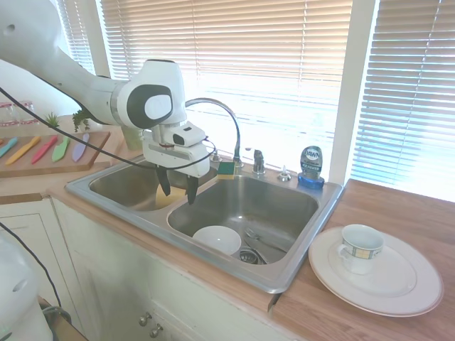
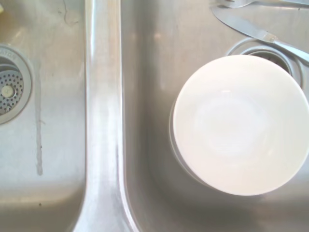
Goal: Turn on the faucet
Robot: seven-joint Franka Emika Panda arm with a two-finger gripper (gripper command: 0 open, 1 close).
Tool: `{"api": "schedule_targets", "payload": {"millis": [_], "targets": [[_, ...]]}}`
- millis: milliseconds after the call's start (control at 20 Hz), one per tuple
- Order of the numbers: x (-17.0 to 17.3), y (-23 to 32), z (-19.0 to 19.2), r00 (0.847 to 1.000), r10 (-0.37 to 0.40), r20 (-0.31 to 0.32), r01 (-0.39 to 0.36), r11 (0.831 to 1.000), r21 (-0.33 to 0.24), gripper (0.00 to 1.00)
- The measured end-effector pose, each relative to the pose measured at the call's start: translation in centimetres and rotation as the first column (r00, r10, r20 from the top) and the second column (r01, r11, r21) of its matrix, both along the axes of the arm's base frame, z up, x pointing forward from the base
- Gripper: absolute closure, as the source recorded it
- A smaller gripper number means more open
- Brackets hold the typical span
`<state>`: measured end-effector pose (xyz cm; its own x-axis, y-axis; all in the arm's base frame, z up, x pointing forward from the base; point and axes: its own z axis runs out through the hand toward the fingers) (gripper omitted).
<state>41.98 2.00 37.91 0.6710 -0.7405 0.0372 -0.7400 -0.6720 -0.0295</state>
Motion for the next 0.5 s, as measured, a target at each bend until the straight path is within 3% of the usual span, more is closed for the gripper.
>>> {"api": "schedule_targets", "payload": {"millis": [150,200,500], "targets": [[0.01,-0.14,-0.09,1.0,0.006,-0.002,-0.006,1.0,0.0,0.0],[0.01,-0.25,-0.11,1.0,0.003,-0.002,-0.003,1.0,0.0,1.0],[0.06,-1.01,-0.14,1.0,-0.013,0.007,0.013,1.0,0.001,1.0]]}}
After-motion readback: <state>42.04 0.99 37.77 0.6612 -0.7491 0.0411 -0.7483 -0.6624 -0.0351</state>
